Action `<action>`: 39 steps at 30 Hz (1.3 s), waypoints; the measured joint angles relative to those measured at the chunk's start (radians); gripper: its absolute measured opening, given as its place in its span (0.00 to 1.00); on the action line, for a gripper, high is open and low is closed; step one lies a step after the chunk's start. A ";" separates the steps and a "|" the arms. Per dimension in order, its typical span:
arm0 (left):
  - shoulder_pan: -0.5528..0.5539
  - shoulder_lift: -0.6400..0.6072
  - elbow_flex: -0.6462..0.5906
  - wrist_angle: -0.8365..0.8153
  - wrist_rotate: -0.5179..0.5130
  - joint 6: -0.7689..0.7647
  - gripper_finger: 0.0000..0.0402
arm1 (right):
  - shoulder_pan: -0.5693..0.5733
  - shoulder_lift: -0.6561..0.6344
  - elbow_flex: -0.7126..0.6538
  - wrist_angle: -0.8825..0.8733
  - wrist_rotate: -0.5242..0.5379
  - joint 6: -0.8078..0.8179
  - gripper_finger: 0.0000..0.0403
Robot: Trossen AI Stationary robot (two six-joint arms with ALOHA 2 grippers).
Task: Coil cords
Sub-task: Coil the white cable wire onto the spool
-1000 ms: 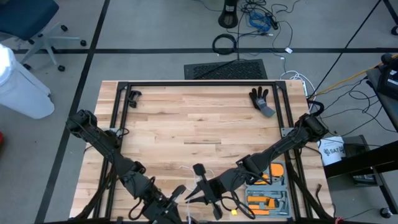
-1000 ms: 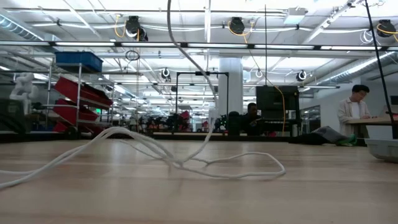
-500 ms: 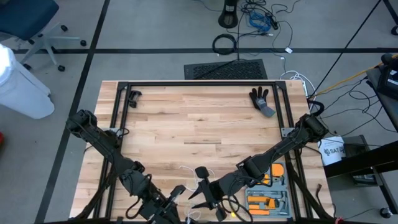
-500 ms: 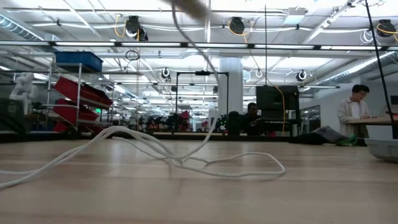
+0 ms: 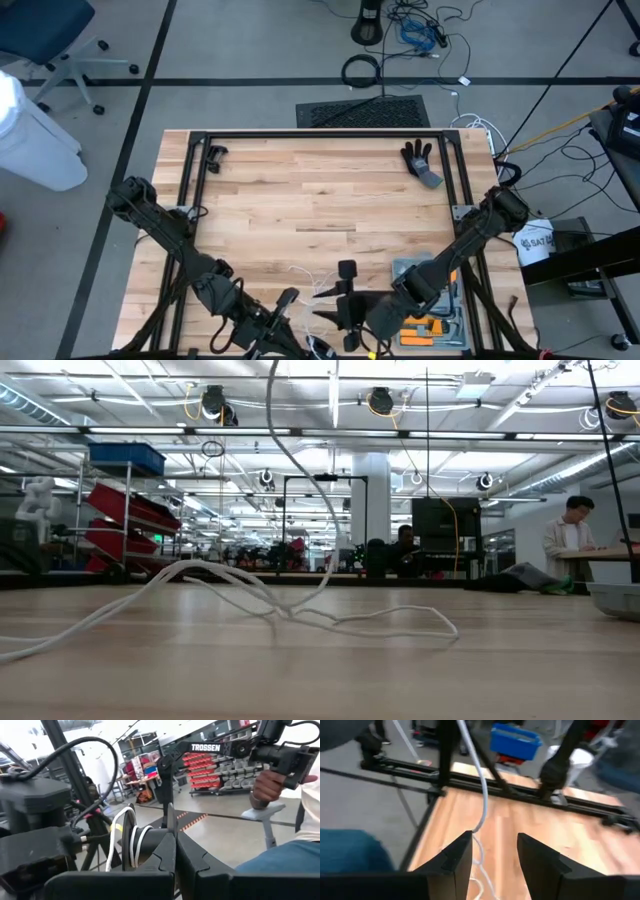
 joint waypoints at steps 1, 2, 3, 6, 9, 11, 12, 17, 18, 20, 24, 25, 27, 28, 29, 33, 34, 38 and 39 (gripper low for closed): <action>0.000 0.000 0.000 0.004 -0.002 0.000 0.00 | 0.007 0.000 0.000 0.000 0.032 0.000 0.34; 0.000 0.000 0.000 0.012 -0.002 0.001 0.00 | 0.013 0.000 0.000 0.000 0.065 0.000 0.34; -0.001 0.000 0.000 0.018 -0.003 0.001 0.00 | 0.018 0.000 0.000 -0.001 0.094 0.004 0.33; -0.002 0.000 0.000 0.035 -0.006 0.001 0.00 | 0.031 0.001 -0.006 -0.007 0.161 0.044 0.31; -0.002 0.000 0.000 0.040 -0.020 0.001 0.00 | 0.037 0.002 -0.031 -0.003 0.188 0.070 0.30; -0.005 0.000 0.000 0.040 -0.050 0.000 0.00 | 0.037 0.003 -0.051 -0.003 0.188 0.091 0.29; -0.005 0.000 0.000 0.042 -0.070 0.000 0.00 | 0.035 0.003 -0.060 0.002 0.188 0.096 0.29; -0.007 -0.012 0.000 0.040 -0.166 -0.025 0.00 | 0.030 0.004 -0.101 0.077 0.178 0.090 0.28; -0.007 -0.018 0.000 0.041 -0.177 -0.026 0.00 | 0.029 0.004 -0.109 0.096 0.175 0.089 0.28; -0.012 -0.033 0.000 0.043 -0.191 -0.026 0.00 | 0.028 0.004 -0.122 0.128 0.174 0.087 0.28; -0.031 -0.049 0.000 0.042 -0.197 -0.021 0.00 | 0.028 0.005 -0.153 0.219 0.178 0.056 0.28; -0.036 -0.050 0.000 0.043 -0.201 -0.013 0.00 | 0.028 0.005 -0.157 0.243 0.178 0.046 0.28; -0.049 -0.051 0.000 0.043 -0.220 0.007 0.00 | 0.028 0.005 -0.162 0.297 0.179 0.019 0.28; -0.053 -0.051 0.000 0.043 -0.232 0.015 0.00 | 0.028 0.005 -0.164 0.329 0.179 0.007 0.28; -0.056 -0.051 0.000 0.043 -0.243 0.025 0.00 | 0.029 0.005 -0.168 0.360 0.179 -0.007 0.28; -0.059 -0.051 0.000 0.044 -0.286 0.033 0.00 | 0.043 0.025 -0.173 0.486 0.173 -0.082 0.28; -0.059 -0.051 0.000 0.046 -0.297 0.034 0.00 | 0.047 0.034 -0.173 0.517 0.171 -0.100 0.28; -0.059 -0.051 0.000 0.061 -0.351 0.024 0.00 | 0.057 0.078 -0.173 0.612 0.168 -0.152 0.28; -0.059 -0.051 0.000 0.061 -0.373 0.018 0.00 | 0.057 0.090 -0.174 0.638 0.168 -0.162 0.28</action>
